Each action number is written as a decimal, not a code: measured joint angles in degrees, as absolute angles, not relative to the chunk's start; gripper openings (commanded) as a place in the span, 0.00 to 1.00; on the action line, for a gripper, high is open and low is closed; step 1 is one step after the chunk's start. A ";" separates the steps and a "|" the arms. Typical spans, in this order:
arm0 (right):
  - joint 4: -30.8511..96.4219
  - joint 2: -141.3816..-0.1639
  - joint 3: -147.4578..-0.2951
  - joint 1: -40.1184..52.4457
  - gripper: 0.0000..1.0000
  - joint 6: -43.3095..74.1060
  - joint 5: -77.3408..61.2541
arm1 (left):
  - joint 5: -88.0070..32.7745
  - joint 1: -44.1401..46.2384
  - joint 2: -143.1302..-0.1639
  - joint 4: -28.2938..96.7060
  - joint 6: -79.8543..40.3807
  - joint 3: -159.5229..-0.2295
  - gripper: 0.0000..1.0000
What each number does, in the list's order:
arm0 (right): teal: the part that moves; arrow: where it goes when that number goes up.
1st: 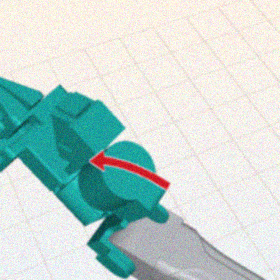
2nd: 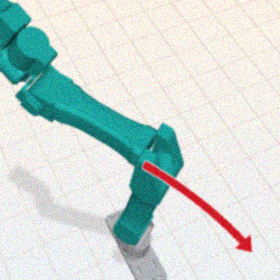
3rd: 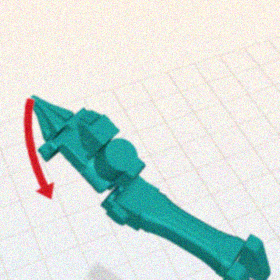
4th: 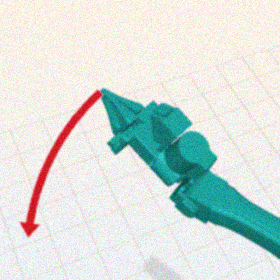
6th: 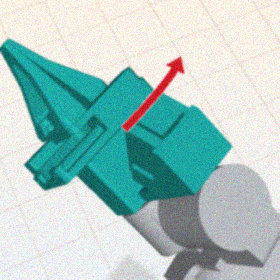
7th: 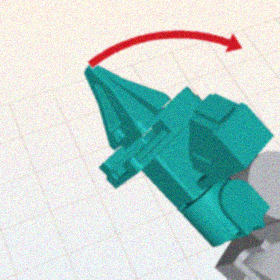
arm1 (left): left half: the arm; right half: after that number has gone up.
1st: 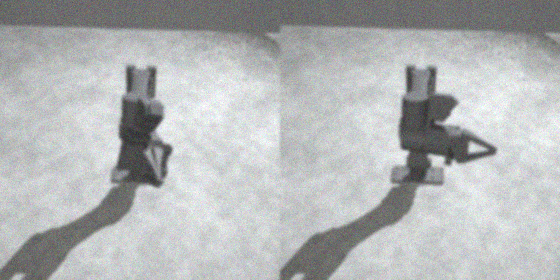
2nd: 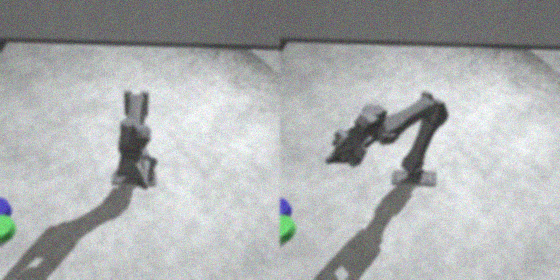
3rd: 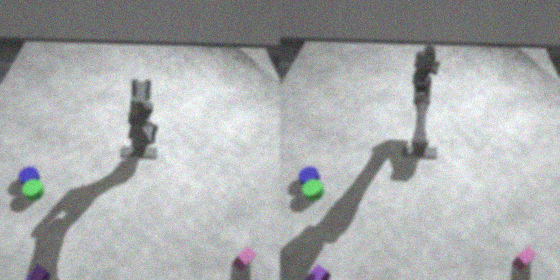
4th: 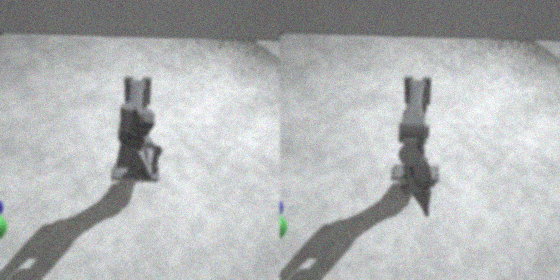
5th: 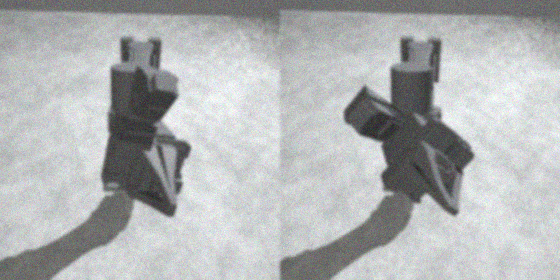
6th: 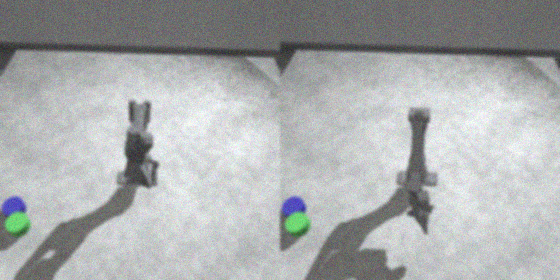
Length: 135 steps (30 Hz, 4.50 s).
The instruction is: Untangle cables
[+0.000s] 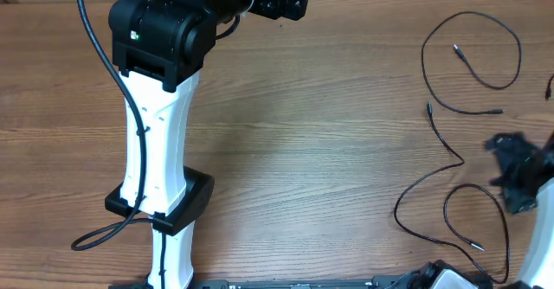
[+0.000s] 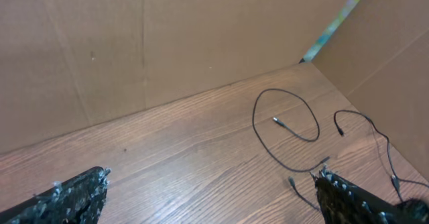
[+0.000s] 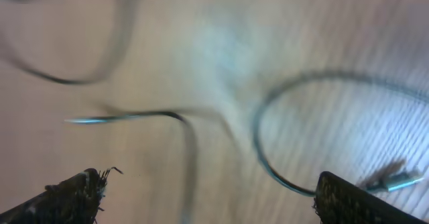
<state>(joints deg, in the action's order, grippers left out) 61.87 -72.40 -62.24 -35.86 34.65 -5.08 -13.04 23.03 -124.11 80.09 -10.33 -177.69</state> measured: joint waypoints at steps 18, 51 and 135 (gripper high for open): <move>68.40 -71.83 -91.64 -35.86 1.00 6.15 -37.19 | -11.81 23.03 -124.11 82.70 -10.07 -177.69 1.00; 84.49 -68.73 -101.49 -2.07 1.00 -8.29 -8.05 | 71.77 61.28 -108.18 96.71 -17.17 -177.47 1.00; 71.44 -76.51 -101.49 1.93 1.00 -1.74 1.28 | 69.36 12.99 -106.67 65.80 9.96 -177.12 0.99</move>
<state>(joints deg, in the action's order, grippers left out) 71.44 -76.51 -101.49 1.93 -1.74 1.28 69.36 12.99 -106.67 65.80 9.96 -177.12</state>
